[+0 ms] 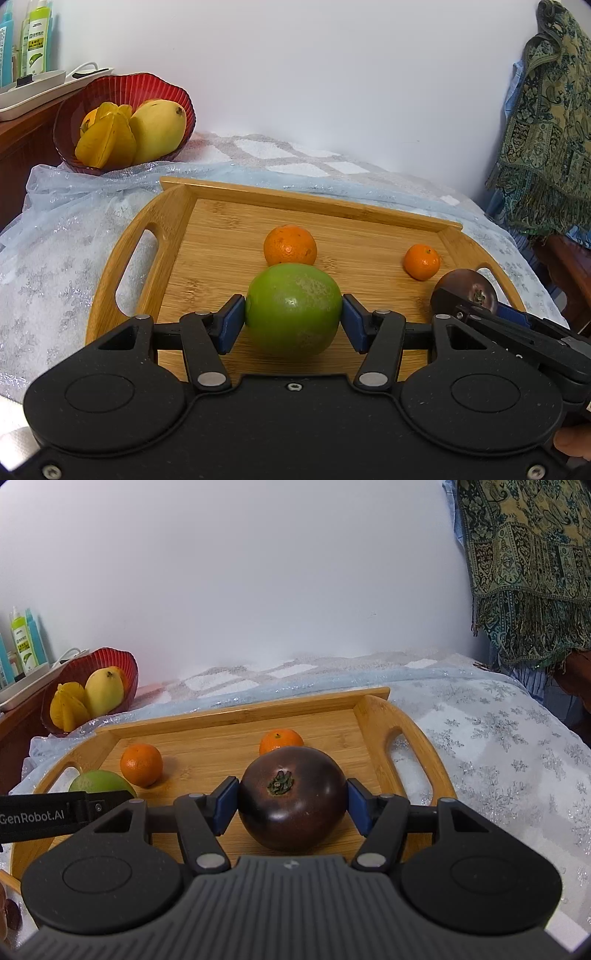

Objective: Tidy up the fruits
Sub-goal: 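Carry the green apple and dark tomato with both grippers onto the tray, then open both grippers to release the apple and tomato, then withdraw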

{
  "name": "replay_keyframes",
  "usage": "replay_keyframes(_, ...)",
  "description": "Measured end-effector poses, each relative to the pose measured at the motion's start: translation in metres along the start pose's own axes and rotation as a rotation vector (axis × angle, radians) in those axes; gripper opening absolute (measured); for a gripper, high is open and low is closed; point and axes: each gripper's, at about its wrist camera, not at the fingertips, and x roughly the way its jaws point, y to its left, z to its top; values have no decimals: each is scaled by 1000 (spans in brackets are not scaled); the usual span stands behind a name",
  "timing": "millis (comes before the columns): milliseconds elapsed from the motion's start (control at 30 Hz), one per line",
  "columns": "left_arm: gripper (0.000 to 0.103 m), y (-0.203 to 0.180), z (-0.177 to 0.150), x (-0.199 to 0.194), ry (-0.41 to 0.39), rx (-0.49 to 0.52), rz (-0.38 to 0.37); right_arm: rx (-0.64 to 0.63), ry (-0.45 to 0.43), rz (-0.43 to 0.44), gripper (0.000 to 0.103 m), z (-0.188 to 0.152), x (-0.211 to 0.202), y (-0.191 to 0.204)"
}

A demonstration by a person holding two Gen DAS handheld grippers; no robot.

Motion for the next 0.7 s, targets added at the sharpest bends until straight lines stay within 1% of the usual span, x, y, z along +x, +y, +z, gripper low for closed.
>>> replay_keyframes(433,55,0,0,-3,0,-9,-10,23,2,9,66,0,-1,-3)
replay_keyframes(500,60,-1,-1,-4,-5,1,-18,30,-4,11,70,0,-2,-4)
replay_keyframes(533,61,-2,-1,-5,-8,9,-20,32,-12,10,70,0,-3,-4)
replay_keyframes(600,65,-5,-2,-6,-13,25,-15,30,-19,7,74,0,-4,-4)
replay_keyframes(700,69,-7,-3,-6,-8,33,-5,38,-11,4,77,-1,-4,-6)
